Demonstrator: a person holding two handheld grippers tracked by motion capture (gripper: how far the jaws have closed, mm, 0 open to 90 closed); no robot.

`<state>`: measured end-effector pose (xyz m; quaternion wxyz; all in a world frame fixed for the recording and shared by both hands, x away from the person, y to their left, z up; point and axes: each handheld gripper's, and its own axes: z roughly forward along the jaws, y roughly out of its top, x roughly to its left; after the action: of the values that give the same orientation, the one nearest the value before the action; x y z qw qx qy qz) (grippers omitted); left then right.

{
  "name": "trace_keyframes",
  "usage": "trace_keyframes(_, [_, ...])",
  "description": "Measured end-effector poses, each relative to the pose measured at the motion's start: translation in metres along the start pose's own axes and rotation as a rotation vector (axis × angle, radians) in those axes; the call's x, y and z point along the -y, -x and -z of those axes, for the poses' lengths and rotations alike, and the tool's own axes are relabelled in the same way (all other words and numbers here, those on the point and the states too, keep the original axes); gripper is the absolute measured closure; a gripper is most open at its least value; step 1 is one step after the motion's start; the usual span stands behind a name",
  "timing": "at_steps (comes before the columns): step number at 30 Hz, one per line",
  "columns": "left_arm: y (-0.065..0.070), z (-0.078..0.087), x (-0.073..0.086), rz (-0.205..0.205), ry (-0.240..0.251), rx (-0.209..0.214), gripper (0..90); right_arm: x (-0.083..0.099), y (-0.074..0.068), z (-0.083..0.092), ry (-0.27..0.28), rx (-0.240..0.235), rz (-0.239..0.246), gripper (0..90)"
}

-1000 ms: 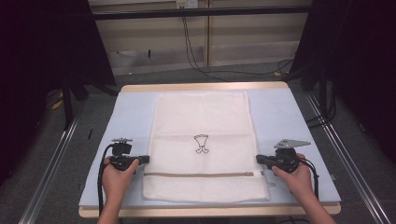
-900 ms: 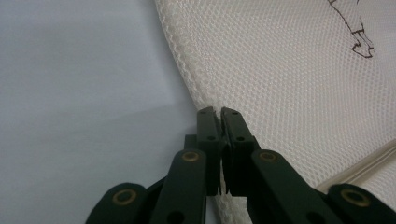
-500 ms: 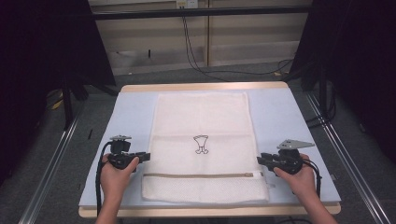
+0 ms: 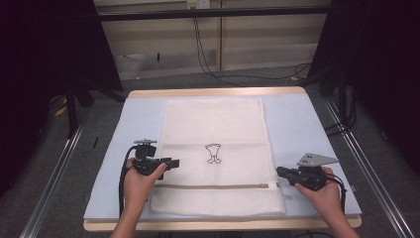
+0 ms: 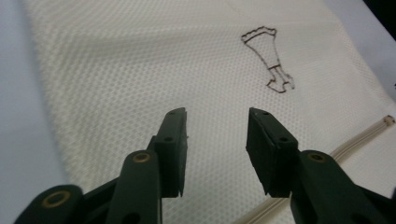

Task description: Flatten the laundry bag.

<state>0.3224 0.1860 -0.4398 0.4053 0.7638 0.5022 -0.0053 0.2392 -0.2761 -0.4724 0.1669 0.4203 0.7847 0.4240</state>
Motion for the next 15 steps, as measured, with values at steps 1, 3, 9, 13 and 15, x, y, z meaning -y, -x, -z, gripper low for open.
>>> trace_keyframes(1, [0.003,-0.002,-0.001,0.007,-0.010,0.014,57.8,0.001,0.000,0.001,0.001,0.001,0.000,86.9])
trace_keyframes(3, [0.010,-0.007,-0.003,-0.017,-0.022,0.034,57.4,0.001,-0.001,0.002,0.006,0.005,-0.003,87.3])
trace_keyframes(9, [0.037,-0.022,-0.011,-0.059,-0.074,0.096,55.7,0.003,-0.004,0.004,-0.002,0.002,0.009,89.1])
trace_keyframes(13, [0.054,-0.027,-0.015,-0.076,-0.077,0.130,54.2,0.003,-0.005,0.006,0.002,0.004,0.013,90.0])
trace_keyframes(15, [0.062,-0.031,-0.015,-0.073,-0.070,0.146,55.1,0.003,-0.004,0.008,0.004,0.008,0.017,90.0])
